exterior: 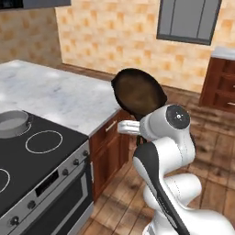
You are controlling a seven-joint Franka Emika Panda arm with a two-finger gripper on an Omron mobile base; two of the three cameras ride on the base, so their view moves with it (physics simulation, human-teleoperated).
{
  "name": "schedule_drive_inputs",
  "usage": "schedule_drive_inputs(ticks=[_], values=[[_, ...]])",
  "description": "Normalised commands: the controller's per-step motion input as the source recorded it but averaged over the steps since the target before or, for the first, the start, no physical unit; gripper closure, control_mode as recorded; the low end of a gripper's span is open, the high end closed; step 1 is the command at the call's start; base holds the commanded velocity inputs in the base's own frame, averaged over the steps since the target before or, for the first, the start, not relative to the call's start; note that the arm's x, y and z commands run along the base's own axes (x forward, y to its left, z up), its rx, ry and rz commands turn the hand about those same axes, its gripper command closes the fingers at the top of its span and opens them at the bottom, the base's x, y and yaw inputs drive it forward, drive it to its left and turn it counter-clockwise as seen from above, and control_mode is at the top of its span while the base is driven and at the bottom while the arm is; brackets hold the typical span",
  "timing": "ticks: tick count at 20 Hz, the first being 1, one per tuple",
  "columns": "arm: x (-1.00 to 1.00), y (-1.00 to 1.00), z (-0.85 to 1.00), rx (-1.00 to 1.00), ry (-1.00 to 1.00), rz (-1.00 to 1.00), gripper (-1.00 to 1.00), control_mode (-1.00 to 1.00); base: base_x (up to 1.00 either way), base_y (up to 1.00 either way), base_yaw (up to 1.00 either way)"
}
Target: Move the pot and pan from the stove into the sink.
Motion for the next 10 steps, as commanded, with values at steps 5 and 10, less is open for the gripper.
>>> schedule_drive_inputs(ticks=[5,10], values=[[0.0,0.0,0.0,0.0,0.0,0.0,1.0,1.0,0.01,-0.16,-0.48],[0.0,0.0,0.0,0.0,0.0,0.0,1.0,1.0,0.0,-0.17,-0.47]])
